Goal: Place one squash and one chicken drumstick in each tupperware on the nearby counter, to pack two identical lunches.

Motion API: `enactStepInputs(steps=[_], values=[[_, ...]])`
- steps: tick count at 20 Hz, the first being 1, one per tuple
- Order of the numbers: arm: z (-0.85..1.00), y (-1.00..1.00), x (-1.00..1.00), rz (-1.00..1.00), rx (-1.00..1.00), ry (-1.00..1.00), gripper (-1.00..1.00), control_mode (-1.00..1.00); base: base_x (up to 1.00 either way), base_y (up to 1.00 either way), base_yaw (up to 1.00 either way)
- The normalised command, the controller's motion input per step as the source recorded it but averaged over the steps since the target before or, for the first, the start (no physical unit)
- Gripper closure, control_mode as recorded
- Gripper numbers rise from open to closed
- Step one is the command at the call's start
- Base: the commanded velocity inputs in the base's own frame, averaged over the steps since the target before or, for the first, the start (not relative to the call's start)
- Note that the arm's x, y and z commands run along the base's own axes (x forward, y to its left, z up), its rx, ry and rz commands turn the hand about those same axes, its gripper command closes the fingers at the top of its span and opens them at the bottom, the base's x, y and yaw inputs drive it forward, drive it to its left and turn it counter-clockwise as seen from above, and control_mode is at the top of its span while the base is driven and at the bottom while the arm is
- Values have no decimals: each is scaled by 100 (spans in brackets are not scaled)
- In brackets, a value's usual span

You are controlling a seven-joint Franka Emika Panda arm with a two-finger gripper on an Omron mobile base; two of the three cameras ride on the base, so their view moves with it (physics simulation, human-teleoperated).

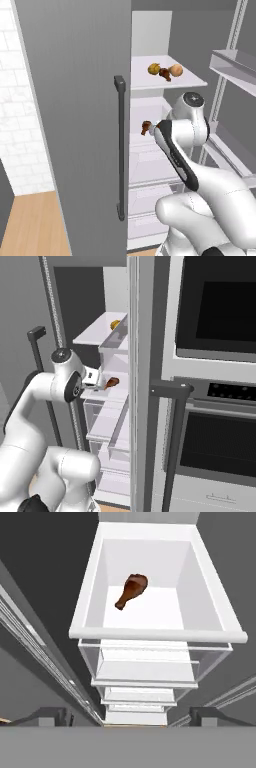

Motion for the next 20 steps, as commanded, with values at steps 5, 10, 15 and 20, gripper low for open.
enactStepInputs(steps=[5, 10, 15, 20], values=[[-31, -12, 36, 0, 6, -24, -100, -100, 0, 0, 0], [0, -11, 70, 0, 3, 16, -100, -100, 0, 0, 0], [15, -1, 89, 0, 0, 38, -100, -100, 0, 0, 0], [0, -10, 62, 1, 1, 12, -100, -100, 0, 0, 0]])
